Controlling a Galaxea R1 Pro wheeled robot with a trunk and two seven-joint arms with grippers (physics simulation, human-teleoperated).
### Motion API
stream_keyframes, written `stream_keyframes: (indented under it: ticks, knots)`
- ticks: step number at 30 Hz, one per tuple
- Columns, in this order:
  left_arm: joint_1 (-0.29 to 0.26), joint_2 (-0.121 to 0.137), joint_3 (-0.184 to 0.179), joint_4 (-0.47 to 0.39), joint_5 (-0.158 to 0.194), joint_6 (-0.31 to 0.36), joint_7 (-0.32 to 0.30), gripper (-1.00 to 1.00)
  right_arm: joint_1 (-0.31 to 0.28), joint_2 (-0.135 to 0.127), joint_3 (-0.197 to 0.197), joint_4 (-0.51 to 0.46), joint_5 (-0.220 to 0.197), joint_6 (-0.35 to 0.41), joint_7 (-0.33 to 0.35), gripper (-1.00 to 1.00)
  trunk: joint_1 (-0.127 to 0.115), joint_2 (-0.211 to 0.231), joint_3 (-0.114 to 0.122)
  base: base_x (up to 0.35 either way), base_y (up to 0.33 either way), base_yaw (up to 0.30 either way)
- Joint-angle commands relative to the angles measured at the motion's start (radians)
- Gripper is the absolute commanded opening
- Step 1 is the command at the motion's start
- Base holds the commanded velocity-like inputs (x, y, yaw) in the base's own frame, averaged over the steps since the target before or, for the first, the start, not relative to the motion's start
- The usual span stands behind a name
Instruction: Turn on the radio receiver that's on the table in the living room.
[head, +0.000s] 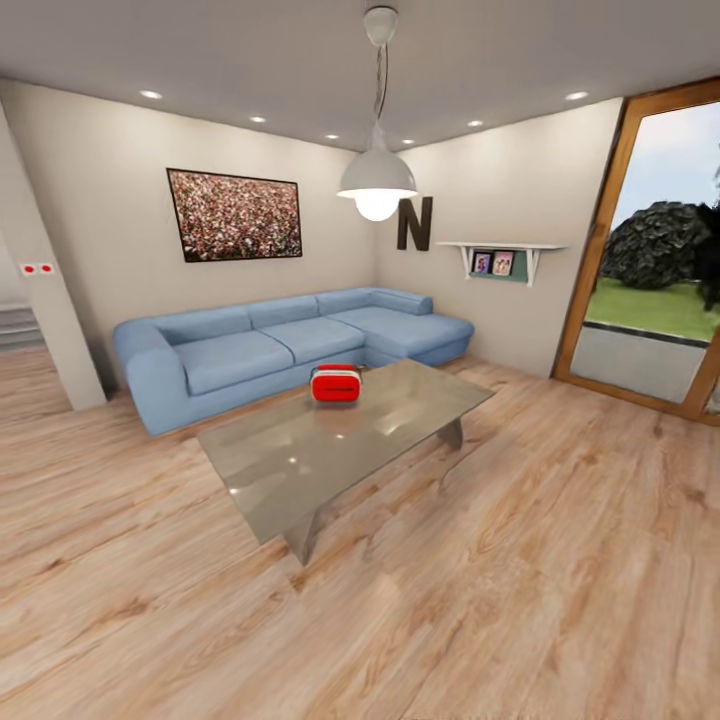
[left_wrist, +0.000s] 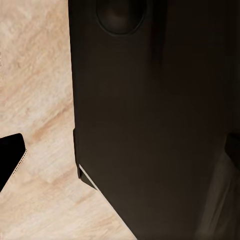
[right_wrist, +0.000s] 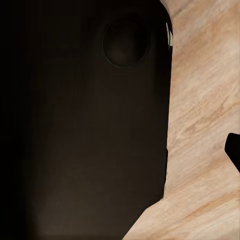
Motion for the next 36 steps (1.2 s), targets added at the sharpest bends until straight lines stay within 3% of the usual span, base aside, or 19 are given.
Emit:
stream_keyframes:
  ticks: [1, 24, 36]
  knots:
    - [0.0, 0.0, 0.0, 0.0, 0.0, 0.0, 0.0, 1.0, 0.0, 0.0, 0.0, 0.0, 0.0, 0.0, 0.0, 1.0, 0.0, 0.0, 0.0, 0.0, 0.0, -0.294]
    - [0.0, 0.0, 0.001, 0.0, 0.0, 0.0, 0.0, 1.0, 0.0, 0.001, 0.001, 0.0, 0.001, 0.0, 0.0, 1.0, 0.0, 0.0, 0.0, 0.0, 0.0, -0.291]
    - [0.0, 0.0, 0.001, 0.001, -0.001, 0.0, -0.001, 1.0, 0.0, 0.0, 0.0, 0.0, 0.003, 0.003, 0.0, 1.0, 0.0, 0.0, 0.0, 0.06, 0.0, -0.035]
